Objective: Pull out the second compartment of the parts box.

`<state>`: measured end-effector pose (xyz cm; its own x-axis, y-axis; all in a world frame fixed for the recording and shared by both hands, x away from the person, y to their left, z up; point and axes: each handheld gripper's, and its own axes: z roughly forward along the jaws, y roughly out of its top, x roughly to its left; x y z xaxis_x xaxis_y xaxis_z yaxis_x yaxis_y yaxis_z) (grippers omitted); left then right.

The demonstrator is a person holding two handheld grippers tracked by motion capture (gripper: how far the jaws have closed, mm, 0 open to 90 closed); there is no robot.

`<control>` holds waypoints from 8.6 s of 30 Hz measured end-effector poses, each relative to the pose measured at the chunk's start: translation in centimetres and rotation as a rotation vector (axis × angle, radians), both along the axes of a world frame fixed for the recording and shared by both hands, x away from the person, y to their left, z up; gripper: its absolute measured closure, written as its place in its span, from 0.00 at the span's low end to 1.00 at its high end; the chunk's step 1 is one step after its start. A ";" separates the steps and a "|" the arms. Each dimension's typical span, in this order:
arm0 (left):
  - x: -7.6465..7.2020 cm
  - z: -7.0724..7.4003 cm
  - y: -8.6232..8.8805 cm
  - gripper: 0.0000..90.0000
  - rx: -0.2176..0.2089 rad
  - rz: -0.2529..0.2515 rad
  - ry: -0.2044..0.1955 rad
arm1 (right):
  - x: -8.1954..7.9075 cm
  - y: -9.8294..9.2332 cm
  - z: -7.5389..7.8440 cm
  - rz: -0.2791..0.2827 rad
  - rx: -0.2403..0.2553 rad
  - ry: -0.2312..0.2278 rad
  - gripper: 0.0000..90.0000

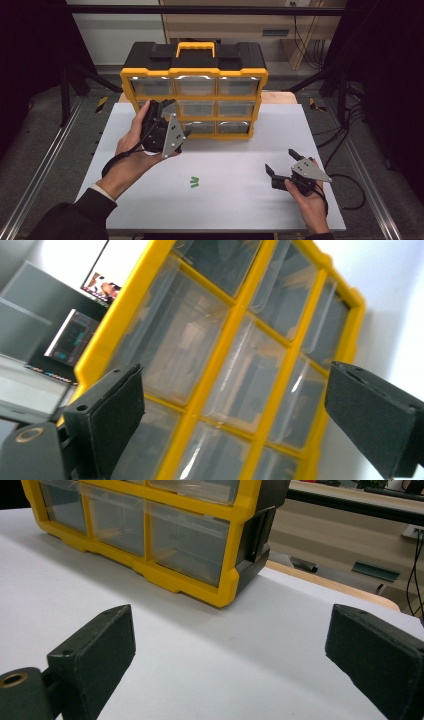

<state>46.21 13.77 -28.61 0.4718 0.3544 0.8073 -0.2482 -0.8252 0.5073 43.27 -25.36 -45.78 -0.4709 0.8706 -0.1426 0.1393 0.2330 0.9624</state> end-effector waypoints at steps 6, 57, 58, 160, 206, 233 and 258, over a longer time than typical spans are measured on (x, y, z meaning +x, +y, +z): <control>0.6 0.3 -0.2 0.10 0.019 0.009 -0.009 | 0.0 0.0 0.0 0.000 0.001 0.005 0.07; 4.6 0.9 -4.0 0.33 0.146 0.134 -0.229 | 0.1 0.1 -0.1 0.011 0.005 0.012 0.06; 4.7 0.9 -4.0 0.34 0.148 0.138 -0.232 | 0.1 0.1 -0.1 0.011 0.004 0.011 0.06; 6.7 -1.3 -3.6 0.73 0.251 0.204 -0.466 | 0.3 0.2 -0.5 0.017 0.007 0.037 0.07; 7.2 -1.5 -3.9 0.78 0.271 0.212 -0.470 | 0.2 0.0 -0.4 0.017 0.005 0.035 0.07; 7.4 -1.8 -4.1 0.83 0.292 0.231 -0.504 | 0.2 0.1 -0.4 0.025 0.003 0.034 0.07; 7.2 -1.7 -4.2 0.86 0.296 0.228 -0.500 | 0.2 0.1 -0.4 0.025 0.004 0.035 0.07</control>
<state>53.41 9.60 -30.32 -0.0502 0.1288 0.9904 -0.1972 -0.9734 0.1166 43.51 -25.23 -46.21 -0.4976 0.8588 -0.1224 0.1672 0.2334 0.9579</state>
